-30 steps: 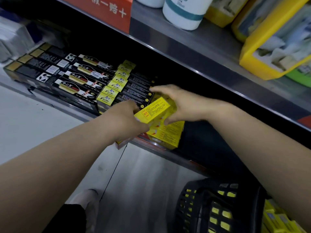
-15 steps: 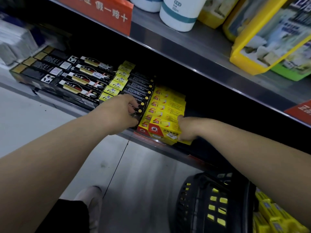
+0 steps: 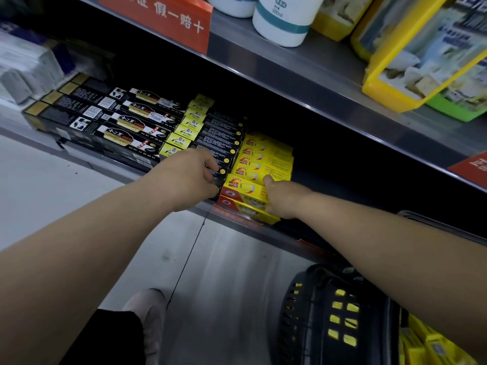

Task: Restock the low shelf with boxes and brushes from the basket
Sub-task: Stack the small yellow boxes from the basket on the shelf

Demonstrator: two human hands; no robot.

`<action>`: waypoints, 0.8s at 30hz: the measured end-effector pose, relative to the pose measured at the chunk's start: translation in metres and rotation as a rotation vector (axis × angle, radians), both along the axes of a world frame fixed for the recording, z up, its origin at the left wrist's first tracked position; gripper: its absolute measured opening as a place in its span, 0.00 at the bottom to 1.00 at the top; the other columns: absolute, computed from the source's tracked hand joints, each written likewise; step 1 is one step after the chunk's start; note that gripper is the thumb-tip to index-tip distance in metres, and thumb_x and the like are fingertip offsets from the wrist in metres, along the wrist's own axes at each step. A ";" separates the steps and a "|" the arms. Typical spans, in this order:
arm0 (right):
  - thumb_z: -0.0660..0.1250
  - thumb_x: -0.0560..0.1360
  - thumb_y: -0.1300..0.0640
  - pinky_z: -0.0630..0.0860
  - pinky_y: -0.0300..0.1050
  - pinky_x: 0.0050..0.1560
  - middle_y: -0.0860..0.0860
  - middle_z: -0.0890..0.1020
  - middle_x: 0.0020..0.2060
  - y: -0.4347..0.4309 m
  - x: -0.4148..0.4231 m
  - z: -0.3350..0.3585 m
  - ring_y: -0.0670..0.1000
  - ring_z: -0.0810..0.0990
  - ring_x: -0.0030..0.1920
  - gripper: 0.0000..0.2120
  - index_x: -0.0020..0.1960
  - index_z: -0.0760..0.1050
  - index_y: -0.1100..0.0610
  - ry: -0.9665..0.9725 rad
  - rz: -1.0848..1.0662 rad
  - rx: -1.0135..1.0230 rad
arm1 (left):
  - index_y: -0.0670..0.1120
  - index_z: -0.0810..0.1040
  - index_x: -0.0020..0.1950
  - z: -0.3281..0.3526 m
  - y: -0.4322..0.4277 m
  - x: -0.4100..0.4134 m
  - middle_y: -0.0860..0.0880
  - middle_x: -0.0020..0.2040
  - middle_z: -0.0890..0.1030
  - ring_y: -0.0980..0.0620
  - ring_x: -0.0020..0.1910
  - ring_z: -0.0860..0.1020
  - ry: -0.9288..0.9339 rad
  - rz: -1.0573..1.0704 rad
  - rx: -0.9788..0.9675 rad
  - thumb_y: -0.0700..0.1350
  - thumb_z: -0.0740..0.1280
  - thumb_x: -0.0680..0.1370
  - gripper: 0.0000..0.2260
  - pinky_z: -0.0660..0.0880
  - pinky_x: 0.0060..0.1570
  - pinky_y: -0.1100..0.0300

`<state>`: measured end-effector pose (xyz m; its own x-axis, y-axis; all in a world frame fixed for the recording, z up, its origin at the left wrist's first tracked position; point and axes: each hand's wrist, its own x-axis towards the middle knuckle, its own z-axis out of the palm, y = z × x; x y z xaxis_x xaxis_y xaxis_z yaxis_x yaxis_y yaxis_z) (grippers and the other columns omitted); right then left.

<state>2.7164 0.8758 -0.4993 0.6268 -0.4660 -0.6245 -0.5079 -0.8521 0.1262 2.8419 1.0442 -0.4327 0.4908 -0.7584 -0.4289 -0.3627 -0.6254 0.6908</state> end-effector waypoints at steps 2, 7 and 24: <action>0.63 0.77 0.57 0.63 0.43 0.25 0.51 0.70 0.32 0.000 0.000 0.001 0.49 0.68 0.31 0.28 0.71 0.53 0.60 -0.002 0.008 0.006 | 0.49 0.74 0.59 0.002 0.000 -0.002 0.55 0.46 0.77 0.52 0.49 0.78 -0.018 -0.013 -0.002 0.43 0.69 0.74 0.14 0.77 0.41 0.59; 0.67 0.75 0.53 0.69 0.44 0.31 0.54 0.74 0.39 0.001 0.000 0.010 0.53 0.73 0.40 0.32 0.70 0.54 0.61 0.027 0.010 0.052 | 0.49 0.74 0.58 0.008 0.000 -0.012 0.53 0.48 0.78 0.52 0.49 0.78 -0.025 -0.044 -0.032 0.44 0.70 0.74 0.13 0.74 0.39 0.62; 0.72 0.69 0.65 0.76 0.33 0.44 0.48 0.80 0.43 0.015 -0.121 0.160 0.46 0.81 0.43 0.13 0.51 0.76 0.54 -0.752 -0.252 0.337 | 0.53 0.78 0.52 0.065 -0.021 -0.134 0.58 0.46 0.79 0.64 0.47 0.76 -0.144 -0.526 -0.391 0.50 0.69 0.74 0.08 0.70 0.48 0.70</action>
